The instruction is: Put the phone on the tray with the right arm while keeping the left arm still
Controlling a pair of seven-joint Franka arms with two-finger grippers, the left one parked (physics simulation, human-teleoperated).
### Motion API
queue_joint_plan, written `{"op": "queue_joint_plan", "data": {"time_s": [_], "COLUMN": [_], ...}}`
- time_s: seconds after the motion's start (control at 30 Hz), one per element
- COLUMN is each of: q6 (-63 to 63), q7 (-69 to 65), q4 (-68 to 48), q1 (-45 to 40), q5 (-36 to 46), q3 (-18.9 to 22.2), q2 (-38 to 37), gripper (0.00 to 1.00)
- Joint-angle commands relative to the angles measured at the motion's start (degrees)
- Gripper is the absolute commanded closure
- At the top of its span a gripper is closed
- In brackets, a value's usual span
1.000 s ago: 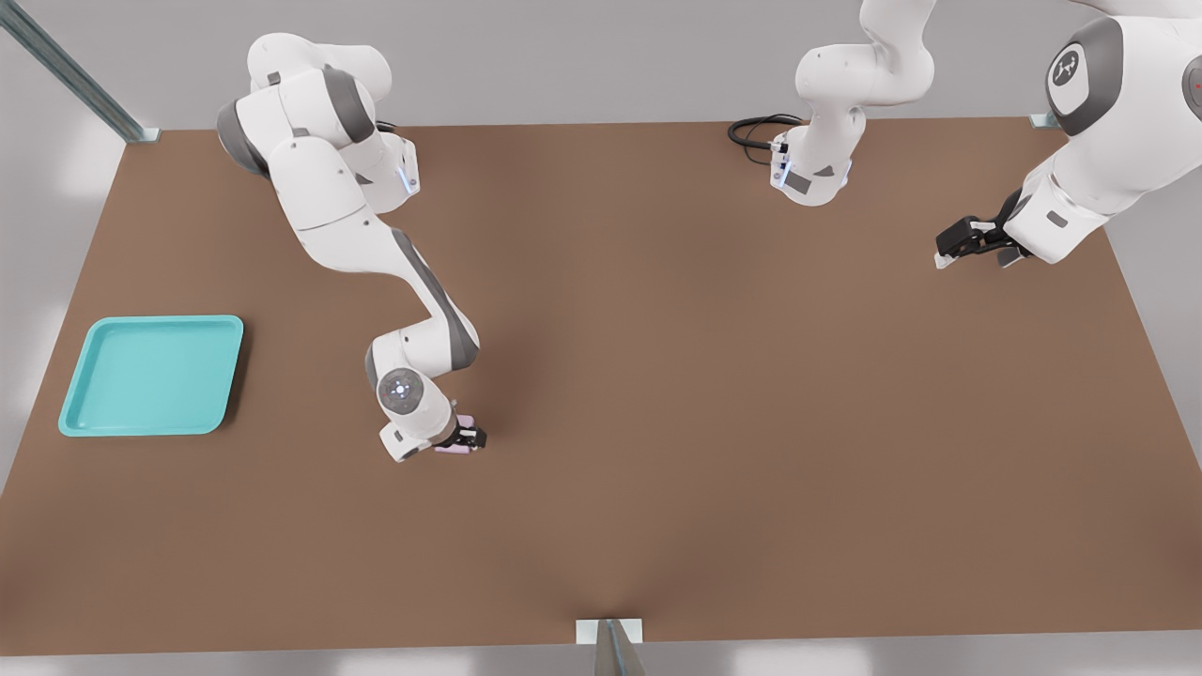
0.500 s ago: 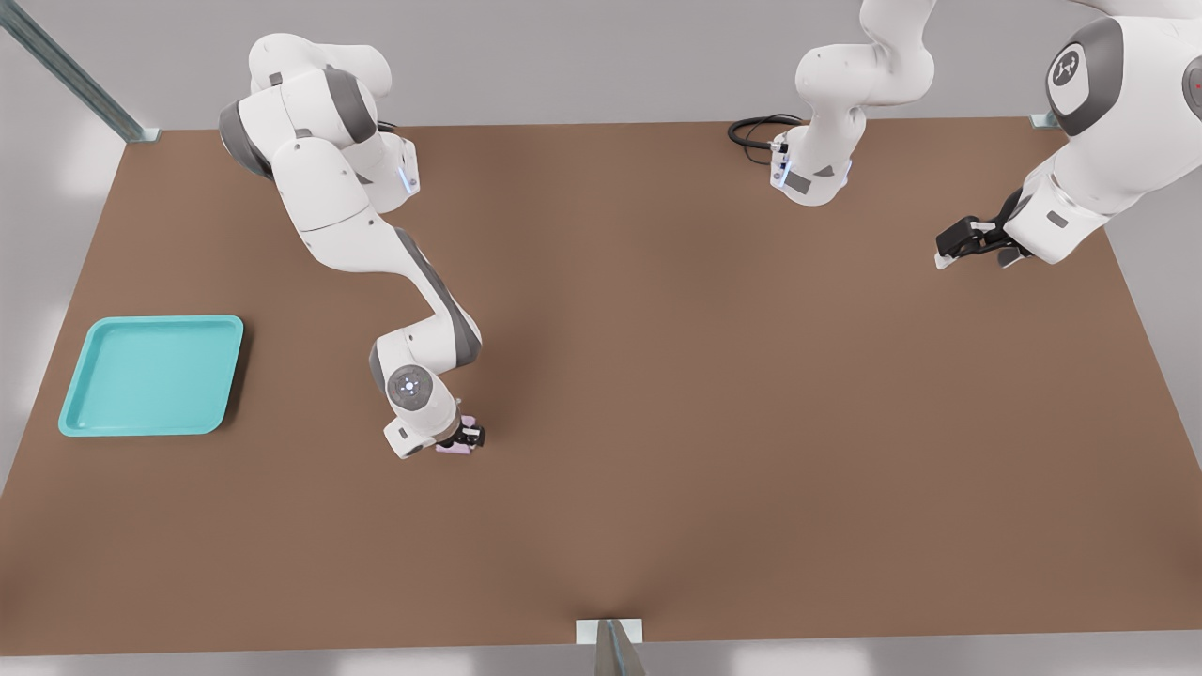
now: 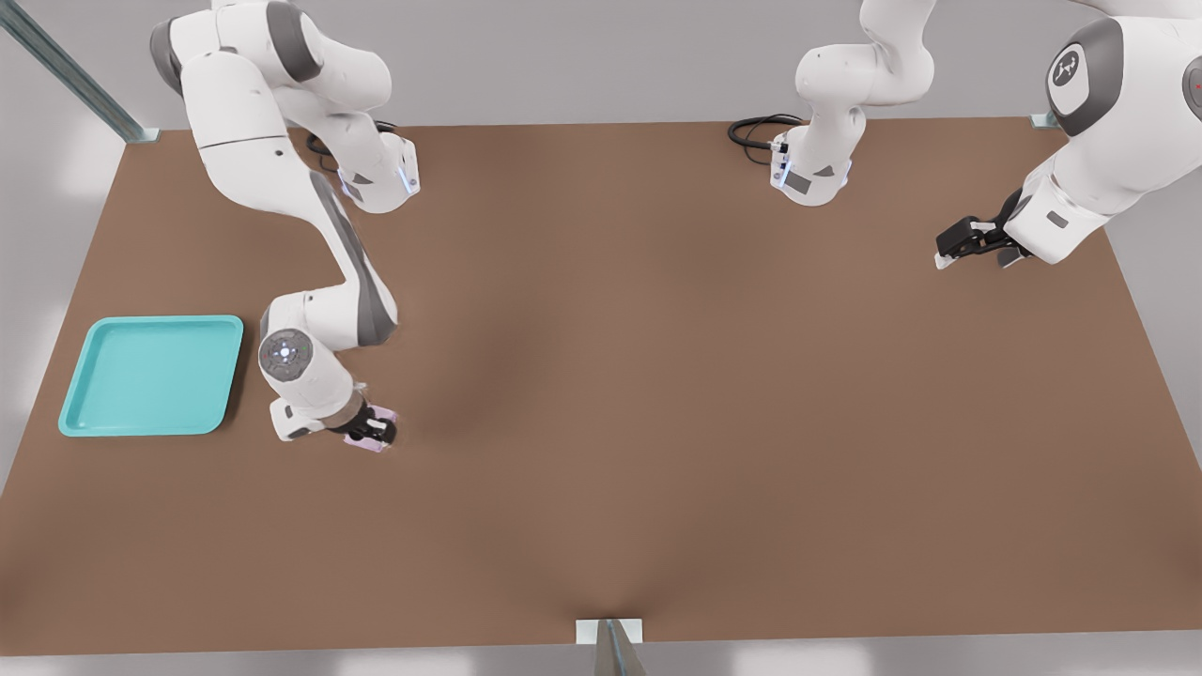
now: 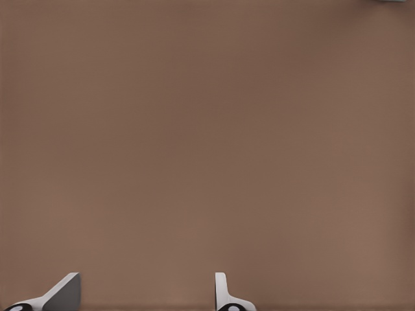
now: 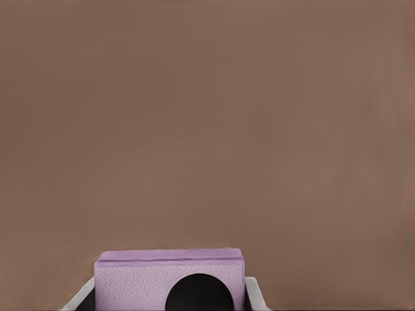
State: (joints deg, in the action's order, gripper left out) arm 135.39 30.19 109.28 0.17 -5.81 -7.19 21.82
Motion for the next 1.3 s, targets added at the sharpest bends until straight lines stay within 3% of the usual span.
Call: {"op": "queue_joint_plan", "data": {"time_s": [0.0,0.07,0.27,0.5,0.53,0.57,0.67,0.73,0.87,0.9,0.93,0.97,1.0,1.03,1.07,1.27], "q6": [-2.67,-2.41,-2.41,-0.39,-0.39,-0.56,-3.46,-15.85,-28.25,-30.35,-36.23,-42.03,-45.12,-47.67,-45.84,-45.04], "q7": [-19.99,-25.44,-49.25,-62.62,-63.59,-63.59,-63.85,-62.1,-38.99,-35.64,-34.59,-34.5,-34.93,-34.41,-34.32,-31.86], "q4": [3.04,6.12,10.34,9.55,8.93,8.58,3.66,-9.51,-22.0,-22.8,-26.12,-31.04,-31.67,-30.01,-25.63,-24.38], "q1": [-10.44,-22.05,-40.68,-51.32,-52.02,-52.38,-52.11,-51.85,-51.59,-47.38,-31.05,-20.87,-5.81,2.02,2.82,6.68], "q5": [0.01,-0.08,0.18,0.19,0.19,0.19,0.27,0.27,-9.13,-8.96,-7.73,-3.96,-1.14,1.77,1.85,2.65], "q3": [-5.81,-12.06,-12.68,-12.67,-12.67,-12.67,-13.64,-20.32,-42.64,-42.74,-27.12,-16.24,1.63,10.52,11.23,13.52], "q2": [-2.48,-3.97,-5.91,1.12,2.09,2.18,2.27,1.91,0.77,-3.62,-7.14,-7.84,-12.32,-15.92,-18.47,-19.62], "gripper": [0.19,0.2,0.2,0.2,0.16,0.0,0.0,0.0,0.0,0.0,0.0,0.0,0.0,0.0,0.0,0.0]}}
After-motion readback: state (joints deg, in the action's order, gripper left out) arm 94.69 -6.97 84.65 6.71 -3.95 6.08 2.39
